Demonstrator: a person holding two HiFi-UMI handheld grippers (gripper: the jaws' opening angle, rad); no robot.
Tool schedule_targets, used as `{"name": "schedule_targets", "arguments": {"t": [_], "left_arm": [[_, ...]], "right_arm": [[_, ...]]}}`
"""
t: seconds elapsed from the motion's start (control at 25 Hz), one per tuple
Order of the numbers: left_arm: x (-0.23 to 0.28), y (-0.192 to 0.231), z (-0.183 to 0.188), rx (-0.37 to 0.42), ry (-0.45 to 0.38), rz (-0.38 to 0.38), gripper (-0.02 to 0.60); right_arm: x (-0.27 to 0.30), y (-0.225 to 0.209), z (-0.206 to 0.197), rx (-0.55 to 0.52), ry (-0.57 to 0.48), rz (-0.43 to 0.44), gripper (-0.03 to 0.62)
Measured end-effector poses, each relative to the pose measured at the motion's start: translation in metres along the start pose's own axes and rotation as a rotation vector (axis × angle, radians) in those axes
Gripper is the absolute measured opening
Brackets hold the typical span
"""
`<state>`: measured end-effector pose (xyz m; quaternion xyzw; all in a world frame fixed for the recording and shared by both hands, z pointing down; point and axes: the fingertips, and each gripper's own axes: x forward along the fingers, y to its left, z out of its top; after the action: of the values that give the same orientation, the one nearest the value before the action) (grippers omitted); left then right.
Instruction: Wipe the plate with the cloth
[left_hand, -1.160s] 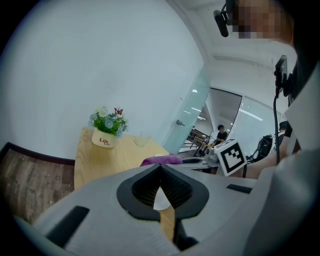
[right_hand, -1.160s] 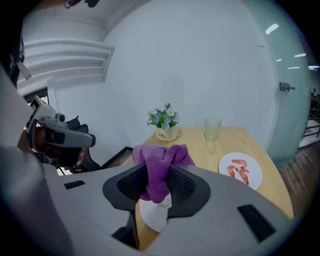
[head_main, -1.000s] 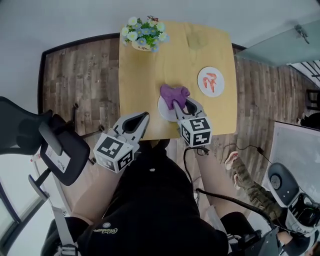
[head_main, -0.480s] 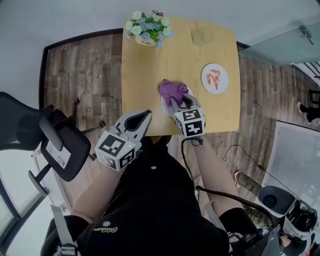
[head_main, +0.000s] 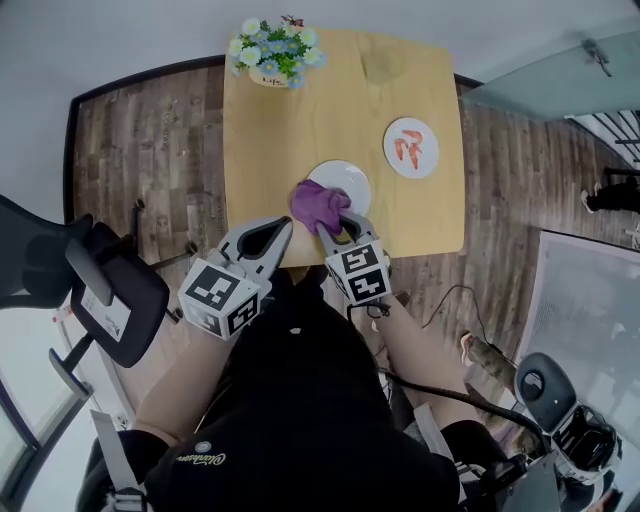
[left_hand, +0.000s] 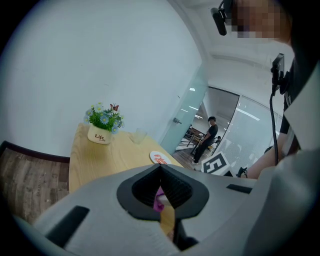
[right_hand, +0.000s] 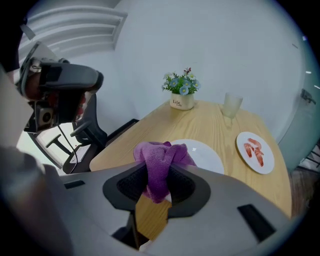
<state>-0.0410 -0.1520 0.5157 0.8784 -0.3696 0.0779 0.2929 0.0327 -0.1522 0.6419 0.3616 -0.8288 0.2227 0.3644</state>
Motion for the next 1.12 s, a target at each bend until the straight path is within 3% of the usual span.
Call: {"name": "schedule_targets", "arguments": {"t": [0.24,0.48,0.8,0.96,1.12], "left_arm": [[0.005,-0.003,0.000,-0.001,0.000,-0.012,0.000],[0.006,-0.004,0.001,0.001,0.002,-0.014,0.000],[0.004,0.002,0.006,-0.009,-0.007,-0.002,0.000],[0.005,0.001,0.004,-0.016,-0.001,-0.003,0.000],[0.005,0.000,0.001,-0.021,0.006,-0.001,0.000]], "right_arm": [[-0.006,0.022,-0.029,-0.001,0.045,0.040,0.104],[-0.013,0.018,-0.018,0.007,0.011,0.031,0.104],[-0.026,-0.054,0.046,0.016,-0.117,-0.107,0.104],[-0.009,-0.082,0.044,0.017,-0.062,-0.155,0.104],[0.008,-0.081,0.025,0.006,0.011,-0.149,0.104]]}}
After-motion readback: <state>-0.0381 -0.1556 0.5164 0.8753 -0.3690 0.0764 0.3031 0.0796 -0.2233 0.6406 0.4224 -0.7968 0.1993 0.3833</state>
